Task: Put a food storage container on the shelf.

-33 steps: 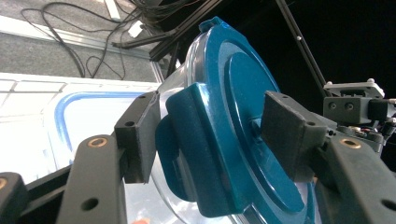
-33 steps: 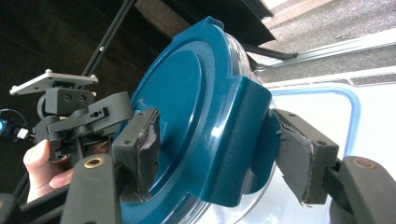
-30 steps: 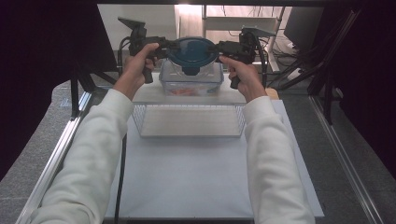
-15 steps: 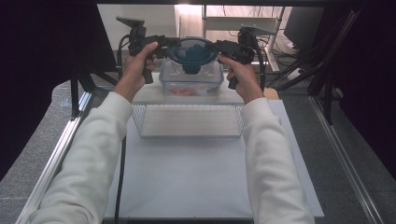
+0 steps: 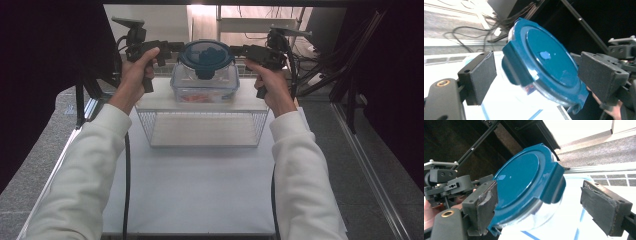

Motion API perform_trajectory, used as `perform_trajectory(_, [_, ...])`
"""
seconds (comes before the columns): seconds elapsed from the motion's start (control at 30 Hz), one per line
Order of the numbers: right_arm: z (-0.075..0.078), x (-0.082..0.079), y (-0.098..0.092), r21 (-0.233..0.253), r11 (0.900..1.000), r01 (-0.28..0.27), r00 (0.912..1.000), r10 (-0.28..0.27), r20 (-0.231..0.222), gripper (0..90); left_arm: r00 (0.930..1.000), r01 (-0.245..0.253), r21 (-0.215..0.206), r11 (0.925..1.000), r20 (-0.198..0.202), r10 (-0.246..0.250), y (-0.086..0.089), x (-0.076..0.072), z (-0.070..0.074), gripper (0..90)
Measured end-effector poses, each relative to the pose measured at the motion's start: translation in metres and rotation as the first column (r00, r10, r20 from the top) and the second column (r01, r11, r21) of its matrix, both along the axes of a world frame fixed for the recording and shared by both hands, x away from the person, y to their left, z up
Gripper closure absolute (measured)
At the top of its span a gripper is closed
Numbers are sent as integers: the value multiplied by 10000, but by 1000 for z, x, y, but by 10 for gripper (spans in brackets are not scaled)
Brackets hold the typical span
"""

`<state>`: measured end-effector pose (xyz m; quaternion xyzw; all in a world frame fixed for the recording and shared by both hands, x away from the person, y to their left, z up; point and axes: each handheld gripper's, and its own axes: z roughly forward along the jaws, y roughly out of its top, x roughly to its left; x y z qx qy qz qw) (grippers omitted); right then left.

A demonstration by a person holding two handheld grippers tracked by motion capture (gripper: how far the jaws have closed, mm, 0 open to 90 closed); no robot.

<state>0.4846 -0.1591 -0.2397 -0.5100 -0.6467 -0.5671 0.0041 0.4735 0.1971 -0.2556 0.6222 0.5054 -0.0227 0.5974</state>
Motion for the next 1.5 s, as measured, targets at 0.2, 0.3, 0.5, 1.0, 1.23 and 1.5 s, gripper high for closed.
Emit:
perform_trajectory(0.2, [-1, -10, -10, -158, 9997, -202, 9997, 204, 159, 154, 9998, 0, 199, 9998, 222, -5, 3, -16, -2, 150])
perform_trajectory(0.3, [-4, -16, -13, -322, 9990, -306, 9992, 314, 234, 160, 9994, -78, 426, 9991, 353, 63, 3, -25, -4, 151])
perform_trajectory(0.5, [-8, -31, -20, -735, 9960, -508, 9968, 551, 574, 168, 9983, 197, 850, 9962, 528, -243, 6, -44, -8, 154])
perform_trajectory(1.0, [-35, -88, -51, -1525, 9844, -881, 9813, 1120, 1562, 197, 9877, 365, 2424, 9695, 1386, -719, 18, -114, -39, 171])
perform_trajectory(1.23, [-69, -120, -62, -1887, 9760, -1088, 9739, 1427, 1768, 198, 9841, 482, 2820, 9582, 1507, -938, 26, -149, -73, 187])
perform_trajectory(1.5, [-119, -157, -65, -2576, 9608, -1028, 9717, 1524, 1806, 210, 9901, 714, 2741, 9591, 971, -1015, 35, -181, -126, 193])
